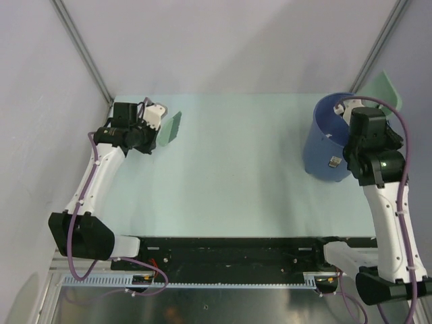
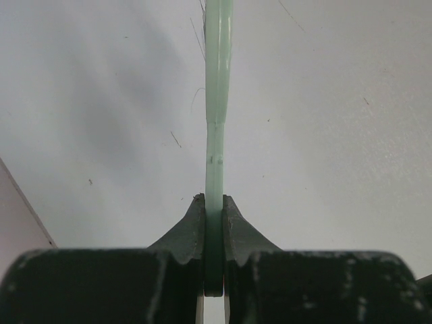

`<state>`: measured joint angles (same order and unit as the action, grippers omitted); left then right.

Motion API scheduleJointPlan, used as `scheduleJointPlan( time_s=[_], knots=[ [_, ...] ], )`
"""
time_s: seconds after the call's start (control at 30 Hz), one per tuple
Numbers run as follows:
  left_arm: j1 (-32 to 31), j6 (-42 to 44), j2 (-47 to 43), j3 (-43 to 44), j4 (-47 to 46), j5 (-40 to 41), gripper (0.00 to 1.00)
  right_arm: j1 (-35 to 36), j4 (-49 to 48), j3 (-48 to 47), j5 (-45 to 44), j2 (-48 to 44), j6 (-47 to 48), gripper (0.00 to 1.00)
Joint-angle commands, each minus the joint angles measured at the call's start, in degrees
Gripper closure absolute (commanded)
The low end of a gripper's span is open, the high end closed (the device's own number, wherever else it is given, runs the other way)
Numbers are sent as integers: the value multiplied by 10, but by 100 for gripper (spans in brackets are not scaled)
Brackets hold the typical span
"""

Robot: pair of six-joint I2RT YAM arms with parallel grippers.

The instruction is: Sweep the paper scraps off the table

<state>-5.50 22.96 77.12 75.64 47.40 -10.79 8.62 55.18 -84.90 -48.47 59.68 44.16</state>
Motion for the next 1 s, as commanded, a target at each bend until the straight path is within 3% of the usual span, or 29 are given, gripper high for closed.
scheduleJointPlan(
  time_s=[0.0, 0.13, 0.37, 0.67, 0.77, 0.8, 0.87, 0.9, 0.93, 0.97],
  knots=[
    [0, 10, -7, 5, -9, -29, 100, -26, -95, 47, -98, 6, 209, 100],
    [0, 16, -7, 1, -9, -36, 100, -45, -244, 103, -88, 4, 344, 100],
    [0, 31, -9, -8, -9, -34, 100, -64, -336, 165, -18, -13, 514, 100],
    [0, 31, -8, -7, -9, -35, 100, -66, -344, 177, -1, -33, 524, 100],
    [1, 28, -10, -7, -9, -35, 100, -52, -441, 167, -11, -35, 453, 100],
    [0, 27, -10, -8, -9, -35, 100, -26, -445, 153, -10, -33, 367, 100],
    [0, 23, -10, -8, -9, -38, 100, 5, -364, 60, 34, -17, 215, 100],
    [0, 21, -11, -8, -9, -41, 100, 32, -254, 26, 70, -9, 144, 100],
    [1, 18, -10, -8, -9, -44, 100, 39, -214, -3, 115, 5, 6, 100],
    [3, 15, -10, -8, -9, -62, 100, 48, -191, -40, 195, 9, -49, 100]
  ],
)
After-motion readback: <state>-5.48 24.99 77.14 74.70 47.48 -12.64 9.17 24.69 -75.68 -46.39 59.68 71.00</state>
